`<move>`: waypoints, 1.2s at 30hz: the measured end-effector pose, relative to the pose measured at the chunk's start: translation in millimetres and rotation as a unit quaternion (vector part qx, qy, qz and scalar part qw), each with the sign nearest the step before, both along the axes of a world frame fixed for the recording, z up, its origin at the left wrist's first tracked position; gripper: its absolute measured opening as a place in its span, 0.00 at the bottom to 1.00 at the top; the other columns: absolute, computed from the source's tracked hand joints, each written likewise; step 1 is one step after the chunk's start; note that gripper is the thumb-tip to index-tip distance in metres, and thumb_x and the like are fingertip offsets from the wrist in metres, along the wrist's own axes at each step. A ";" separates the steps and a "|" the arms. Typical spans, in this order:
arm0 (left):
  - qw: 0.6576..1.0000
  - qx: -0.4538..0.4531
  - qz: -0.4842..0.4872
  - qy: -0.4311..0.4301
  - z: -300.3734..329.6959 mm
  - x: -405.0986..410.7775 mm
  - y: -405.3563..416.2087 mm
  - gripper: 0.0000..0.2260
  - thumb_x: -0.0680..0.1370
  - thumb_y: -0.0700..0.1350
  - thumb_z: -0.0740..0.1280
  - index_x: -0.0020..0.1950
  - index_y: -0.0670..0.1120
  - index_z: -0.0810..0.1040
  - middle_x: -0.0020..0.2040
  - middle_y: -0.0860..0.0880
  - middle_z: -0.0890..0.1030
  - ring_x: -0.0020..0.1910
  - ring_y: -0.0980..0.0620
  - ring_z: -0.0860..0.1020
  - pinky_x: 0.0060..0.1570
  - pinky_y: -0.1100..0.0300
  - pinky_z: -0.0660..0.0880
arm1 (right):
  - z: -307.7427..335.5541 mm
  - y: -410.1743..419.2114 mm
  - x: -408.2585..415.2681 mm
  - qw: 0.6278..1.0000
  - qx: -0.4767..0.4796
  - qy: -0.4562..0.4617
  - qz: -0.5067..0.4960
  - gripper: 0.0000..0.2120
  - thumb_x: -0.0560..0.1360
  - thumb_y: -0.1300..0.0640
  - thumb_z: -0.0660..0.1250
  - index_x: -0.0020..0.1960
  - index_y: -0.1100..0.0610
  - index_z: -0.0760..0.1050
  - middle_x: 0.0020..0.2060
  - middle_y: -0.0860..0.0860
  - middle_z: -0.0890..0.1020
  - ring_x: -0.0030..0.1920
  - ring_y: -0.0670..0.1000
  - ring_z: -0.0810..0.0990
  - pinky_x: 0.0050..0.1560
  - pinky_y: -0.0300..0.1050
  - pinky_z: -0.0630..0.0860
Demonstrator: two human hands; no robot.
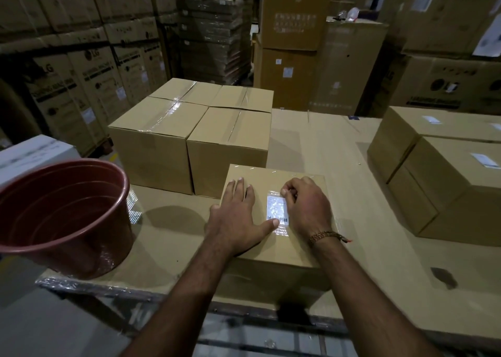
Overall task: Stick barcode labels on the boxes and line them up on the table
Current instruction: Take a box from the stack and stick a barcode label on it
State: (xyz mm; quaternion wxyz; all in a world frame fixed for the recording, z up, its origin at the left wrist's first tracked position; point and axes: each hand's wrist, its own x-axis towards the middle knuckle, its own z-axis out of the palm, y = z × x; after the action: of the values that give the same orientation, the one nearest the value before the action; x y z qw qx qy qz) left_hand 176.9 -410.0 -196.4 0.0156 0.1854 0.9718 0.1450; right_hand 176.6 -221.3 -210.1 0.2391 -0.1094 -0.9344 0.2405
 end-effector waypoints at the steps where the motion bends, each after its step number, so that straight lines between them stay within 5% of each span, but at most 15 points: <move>1: 1.000 0.000 0.000 0.000 -0.1 -0.3 -0.1 0.49 0.76 0.77 0.56 0.87 0.49 0.47 0.87 0.52 0.39 0.85 0.53 0.39 0.76 0.38 0.61 | -0.1 0.2 0.2 1.000 -0.001 0.000 0.001 0.05 0.81 0.53 0.68 0.47 0.48 0.80 0.45 0.45 0.78 0.42 0.49 0.78 0.43 0.49 0.78; 22: 1.000 0.006 0.000 0.004 -2.0 -1.7 -0.8 0.49 0.76 0.77 0.57 0.87 0.50 0.48 0.87 0.52 0.40 0.85 0.53 0.39 0.76 0.38 0.61 | 0.9 1.4 5.7 0.999 -0.041 0.025 0.026 0.06 0.80 0.56 0.68 0.45 0.47 0.78 0.45 0.43 0.77 0.42 0.48 0.76 0.42 0.44 0.71; 36: 1.000 0.001 0.002 -0.004 2.2 0.4 1.3 0.49 0.76 0.77 0.57 0.87 0.50 0.47 0.87 0.52 0.40 0.85 0.52 0.40 0.76 0.37 0.61 | 3.2 4.3 10.0 0.986 -0.139 0.060 0.072 0.06 0.86 0.52 0.63 0.50 0.46 0.72 0.43 0.43 0.81 0.45 0.44 0.81 0.40 0.52 0.80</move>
State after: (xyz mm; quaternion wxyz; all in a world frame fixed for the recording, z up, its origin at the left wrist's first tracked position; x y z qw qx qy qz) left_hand 177.3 -408.7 -194.2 0.0187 0.1826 0.9719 0.1472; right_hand 186.6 -217.1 -206.9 0.2591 -0.0591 -0.8814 0.3905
